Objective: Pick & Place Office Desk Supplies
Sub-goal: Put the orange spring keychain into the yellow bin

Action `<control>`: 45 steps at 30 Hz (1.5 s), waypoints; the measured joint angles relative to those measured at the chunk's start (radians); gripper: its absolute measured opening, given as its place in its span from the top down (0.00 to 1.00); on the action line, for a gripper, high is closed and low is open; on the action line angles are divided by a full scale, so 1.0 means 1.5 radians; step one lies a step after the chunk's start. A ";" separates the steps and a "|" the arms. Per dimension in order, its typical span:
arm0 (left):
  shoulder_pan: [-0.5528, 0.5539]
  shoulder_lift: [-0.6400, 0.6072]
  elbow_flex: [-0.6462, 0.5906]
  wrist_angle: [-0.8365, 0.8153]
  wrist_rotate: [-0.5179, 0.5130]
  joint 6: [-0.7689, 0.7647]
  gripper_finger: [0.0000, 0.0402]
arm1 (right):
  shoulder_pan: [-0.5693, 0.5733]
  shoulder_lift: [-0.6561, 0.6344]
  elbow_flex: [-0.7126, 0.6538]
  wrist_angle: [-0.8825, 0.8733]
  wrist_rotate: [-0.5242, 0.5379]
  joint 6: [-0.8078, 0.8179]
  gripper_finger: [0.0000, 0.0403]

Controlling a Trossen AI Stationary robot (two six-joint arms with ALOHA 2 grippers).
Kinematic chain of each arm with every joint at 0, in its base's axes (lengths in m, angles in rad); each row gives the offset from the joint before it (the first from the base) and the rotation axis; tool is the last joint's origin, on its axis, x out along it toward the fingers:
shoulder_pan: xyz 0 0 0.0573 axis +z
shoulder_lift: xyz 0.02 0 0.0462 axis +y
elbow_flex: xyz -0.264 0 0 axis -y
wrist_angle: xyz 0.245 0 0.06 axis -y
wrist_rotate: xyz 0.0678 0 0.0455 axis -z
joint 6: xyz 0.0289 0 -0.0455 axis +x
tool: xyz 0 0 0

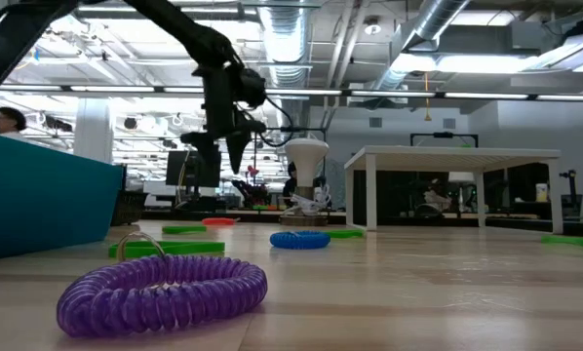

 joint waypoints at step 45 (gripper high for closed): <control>-0.004 0.049 -0.085 0.058 0.007 -0.939 0.60 | 0.032 0.000 0.000 -0.001 0.037 0.039 0.38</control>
